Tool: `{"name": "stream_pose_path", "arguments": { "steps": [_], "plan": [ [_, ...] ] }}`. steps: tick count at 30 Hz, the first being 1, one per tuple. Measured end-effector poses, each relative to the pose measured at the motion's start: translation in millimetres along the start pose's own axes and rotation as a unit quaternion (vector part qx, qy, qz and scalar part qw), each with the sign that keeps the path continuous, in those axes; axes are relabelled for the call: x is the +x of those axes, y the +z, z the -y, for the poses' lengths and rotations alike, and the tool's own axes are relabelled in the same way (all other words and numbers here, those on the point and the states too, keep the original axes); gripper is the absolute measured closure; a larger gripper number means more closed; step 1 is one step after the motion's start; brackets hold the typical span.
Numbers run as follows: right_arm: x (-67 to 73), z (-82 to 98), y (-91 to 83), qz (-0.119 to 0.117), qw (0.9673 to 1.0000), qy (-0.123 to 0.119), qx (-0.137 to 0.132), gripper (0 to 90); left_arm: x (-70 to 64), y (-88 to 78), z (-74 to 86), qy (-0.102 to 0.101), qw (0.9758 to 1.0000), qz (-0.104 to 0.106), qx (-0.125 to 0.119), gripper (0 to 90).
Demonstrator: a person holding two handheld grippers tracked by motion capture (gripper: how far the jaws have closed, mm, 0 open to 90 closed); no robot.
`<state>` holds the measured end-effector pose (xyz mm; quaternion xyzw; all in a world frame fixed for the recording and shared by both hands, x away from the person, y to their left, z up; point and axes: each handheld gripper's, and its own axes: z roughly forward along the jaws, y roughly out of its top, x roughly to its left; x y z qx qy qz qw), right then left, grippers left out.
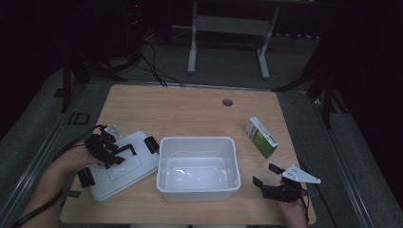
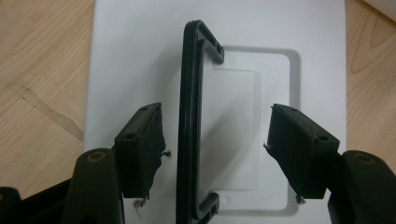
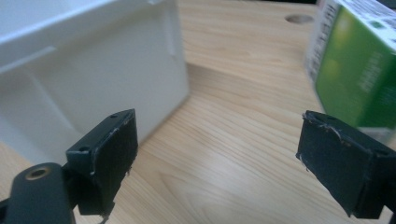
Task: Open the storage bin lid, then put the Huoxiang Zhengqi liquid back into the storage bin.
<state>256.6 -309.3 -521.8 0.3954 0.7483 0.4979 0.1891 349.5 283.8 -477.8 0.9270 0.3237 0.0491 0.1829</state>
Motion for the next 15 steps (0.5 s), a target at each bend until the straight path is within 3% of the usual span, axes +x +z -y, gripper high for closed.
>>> {"name": "stream_pose_path", "arguments": {
  "steps": [7,15],
  "plan": [
    [-17.8,-1.4,-8.8,-0.006,0.9991,0.03,0.028,11.6,-0.8,-2.4,-2.0,-0.001,1.0,-0.003,-0.003,36.6],
    [-33.7,-15.2,-11.8,0.023,0.9975,0.035,0.058,11.7,-1.4,-1.7,-0.5,0.0,1.0,-0.002,0.002,36.6]
  ]
}}
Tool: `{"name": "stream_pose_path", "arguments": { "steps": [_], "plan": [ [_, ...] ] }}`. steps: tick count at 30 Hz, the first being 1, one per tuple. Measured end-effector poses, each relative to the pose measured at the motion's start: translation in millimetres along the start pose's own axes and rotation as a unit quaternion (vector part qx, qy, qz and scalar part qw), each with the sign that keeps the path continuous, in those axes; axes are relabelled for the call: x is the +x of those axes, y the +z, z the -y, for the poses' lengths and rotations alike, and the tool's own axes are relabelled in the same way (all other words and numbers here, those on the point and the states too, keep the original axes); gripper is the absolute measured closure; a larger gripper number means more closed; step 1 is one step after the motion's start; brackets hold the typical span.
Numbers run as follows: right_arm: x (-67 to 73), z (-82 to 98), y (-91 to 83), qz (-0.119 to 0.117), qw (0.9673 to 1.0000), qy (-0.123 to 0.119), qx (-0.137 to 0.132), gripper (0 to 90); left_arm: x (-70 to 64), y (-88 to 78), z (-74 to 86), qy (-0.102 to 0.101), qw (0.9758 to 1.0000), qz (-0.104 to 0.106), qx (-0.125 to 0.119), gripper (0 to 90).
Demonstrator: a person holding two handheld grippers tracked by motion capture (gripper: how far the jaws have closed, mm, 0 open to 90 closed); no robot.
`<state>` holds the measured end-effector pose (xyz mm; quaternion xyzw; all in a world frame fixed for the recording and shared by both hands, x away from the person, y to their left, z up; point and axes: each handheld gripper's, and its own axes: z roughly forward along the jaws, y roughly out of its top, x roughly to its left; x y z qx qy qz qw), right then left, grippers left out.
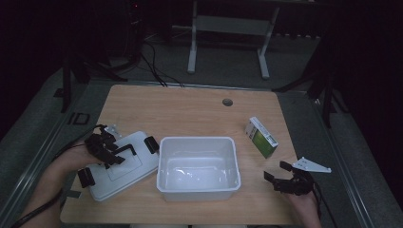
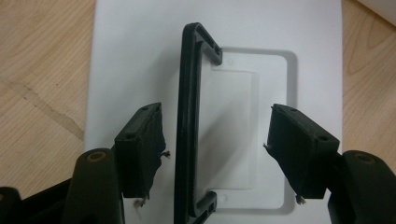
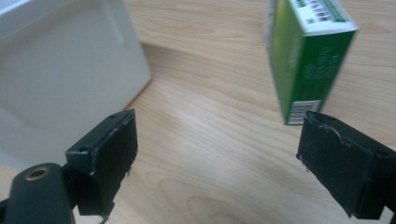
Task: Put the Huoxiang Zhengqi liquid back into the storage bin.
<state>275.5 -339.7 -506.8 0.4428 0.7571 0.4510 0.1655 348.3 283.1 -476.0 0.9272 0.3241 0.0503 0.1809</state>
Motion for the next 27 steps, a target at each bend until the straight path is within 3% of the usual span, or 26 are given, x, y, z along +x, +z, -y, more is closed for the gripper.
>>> {"name": "stream_pose_path", "arguments": {
  "steps": [7,8,11,27],
  "plan": [
    [-15.1,-11.4,0.4,0.025,0.9995,0.007,0.015,11.5,0.3,-0.4,0.3,-0.003,1.0,0.005,0.0,36.6],
    [-17.4,-12.9,0.5,0.021,0.9995,0.01,0.019,15.3,0.3,-0.5,0.4,-0.003,1.0,0.004,0.001,36.6],
    [-21.3,-16.9,1.3,0.025,0.9994,0.01,0.021,14.4,0.3,-0.7,0.7,-0.003,1.0,0.006,0.003,36.6],
    [-45.7,-48.2,15.0,0.046,0.9973,-0.011,0.057,18.8,1.2,-2.1,1.6,-0.002,1.0,0.007,0.005,36.6]
  ]
}}
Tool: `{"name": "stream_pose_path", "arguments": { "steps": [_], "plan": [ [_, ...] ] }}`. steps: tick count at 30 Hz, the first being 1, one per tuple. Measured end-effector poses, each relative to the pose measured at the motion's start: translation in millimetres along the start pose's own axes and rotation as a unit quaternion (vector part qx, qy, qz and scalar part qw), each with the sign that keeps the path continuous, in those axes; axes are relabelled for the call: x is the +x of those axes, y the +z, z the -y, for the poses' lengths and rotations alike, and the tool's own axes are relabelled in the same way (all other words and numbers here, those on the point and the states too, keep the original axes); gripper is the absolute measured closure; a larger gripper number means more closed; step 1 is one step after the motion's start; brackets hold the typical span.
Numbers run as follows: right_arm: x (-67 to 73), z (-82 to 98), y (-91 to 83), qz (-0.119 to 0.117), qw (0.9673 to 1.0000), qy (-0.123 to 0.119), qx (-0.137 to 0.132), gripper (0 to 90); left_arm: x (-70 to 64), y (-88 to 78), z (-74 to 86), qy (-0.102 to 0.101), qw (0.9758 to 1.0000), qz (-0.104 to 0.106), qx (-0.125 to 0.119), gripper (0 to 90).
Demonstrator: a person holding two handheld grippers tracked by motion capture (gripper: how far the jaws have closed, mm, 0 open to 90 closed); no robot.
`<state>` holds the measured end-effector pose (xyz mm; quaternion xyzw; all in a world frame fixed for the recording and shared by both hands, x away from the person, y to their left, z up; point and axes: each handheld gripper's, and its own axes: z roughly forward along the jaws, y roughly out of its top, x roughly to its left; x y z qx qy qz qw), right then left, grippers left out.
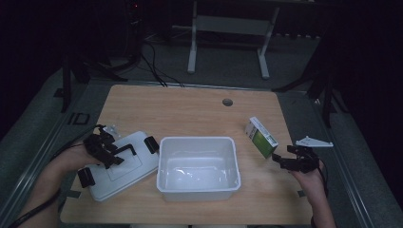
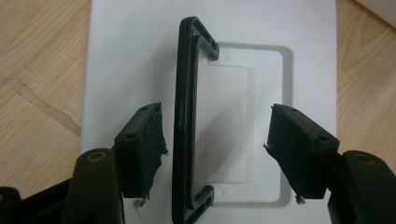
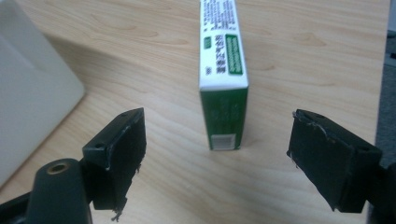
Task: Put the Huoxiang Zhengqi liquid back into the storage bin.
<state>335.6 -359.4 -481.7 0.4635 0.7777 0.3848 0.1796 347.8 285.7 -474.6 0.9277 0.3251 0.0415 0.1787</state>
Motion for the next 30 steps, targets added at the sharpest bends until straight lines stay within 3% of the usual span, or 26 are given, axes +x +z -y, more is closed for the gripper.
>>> {"name": "stream_pose_path", "arguments": {
  "steps": [13,30],
  "plan": [
    [-8.1,-37.0,20.6,-0.003,0.9984,-0.029,0.048,22.0,-0.2,-0.8,-0.7,0.0,1.0,0.005,-0.002,36.6],
    [-9.2,-68.8,52.4,0.005,0.9889,-0.067,0.132,27.6,1.2,-0.4,0.3,0.0,0.9999,0.009,0.008,36.6]
  ]
}}
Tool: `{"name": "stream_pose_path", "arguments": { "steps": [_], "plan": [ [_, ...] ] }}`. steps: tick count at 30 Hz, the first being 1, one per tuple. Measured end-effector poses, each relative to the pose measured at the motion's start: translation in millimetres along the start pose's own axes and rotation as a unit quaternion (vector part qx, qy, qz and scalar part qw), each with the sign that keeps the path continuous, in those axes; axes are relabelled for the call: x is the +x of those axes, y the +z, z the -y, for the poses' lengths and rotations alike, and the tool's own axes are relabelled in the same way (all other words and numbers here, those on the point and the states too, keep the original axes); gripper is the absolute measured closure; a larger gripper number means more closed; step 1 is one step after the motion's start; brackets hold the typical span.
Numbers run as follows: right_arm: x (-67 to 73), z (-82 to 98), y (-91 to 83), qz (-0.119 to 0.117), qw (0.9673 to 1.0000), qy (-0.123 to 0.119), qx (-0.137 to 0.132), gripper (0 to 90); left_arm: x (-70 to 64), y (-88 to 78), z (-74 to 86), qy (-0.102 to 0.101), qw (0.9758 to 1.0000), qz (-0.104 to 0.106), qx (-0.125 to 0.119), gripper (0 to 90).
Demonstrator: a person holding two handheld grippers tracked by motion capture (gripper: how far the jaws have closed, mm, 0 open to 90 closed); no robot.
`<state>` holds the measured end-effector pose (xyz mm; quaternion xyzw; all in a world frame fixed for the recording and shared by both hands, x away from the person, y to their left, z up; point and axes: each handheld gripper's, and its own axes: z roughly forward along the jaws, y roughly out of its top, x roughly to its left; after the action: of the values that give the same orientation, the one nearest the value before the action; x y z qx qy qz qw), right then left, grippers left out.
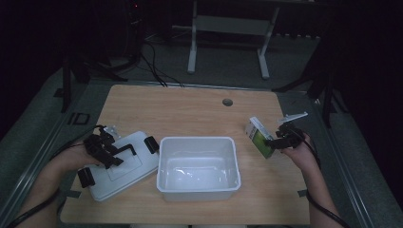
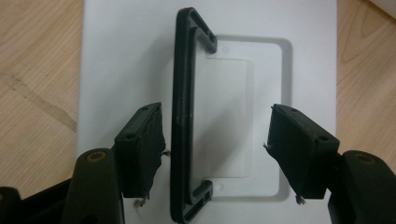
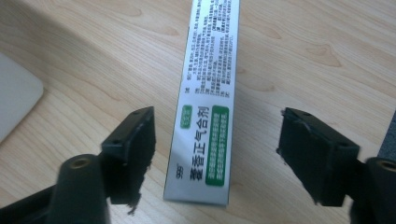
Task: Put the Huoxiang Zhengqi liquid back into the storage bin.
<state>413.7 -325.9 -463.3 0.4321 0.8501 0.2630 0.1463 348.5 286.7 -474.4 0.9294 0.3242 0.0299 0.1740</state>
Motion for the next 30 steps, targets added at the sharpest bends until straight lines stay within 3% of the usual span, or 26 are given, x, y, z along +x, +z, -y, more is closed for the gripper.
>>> {"name": "stream_pose_path", "arguments": {
  "steps": [20,30],
  "plan": [
    [-2.5,-34.7,16.6,-0.006,0.9972,-0.02,0.071,38.2,-1.6,1.1,-1.5,0.004,1.0,-0.007,0.006,36.6],
    [0.7,-50.9,26.6,-0.006,0.9928,-0.021,0.118,48.3,-2.0,3.1,-1.6,0.007,0.9999,-0.006,0.007,36.6]
  ]
}}
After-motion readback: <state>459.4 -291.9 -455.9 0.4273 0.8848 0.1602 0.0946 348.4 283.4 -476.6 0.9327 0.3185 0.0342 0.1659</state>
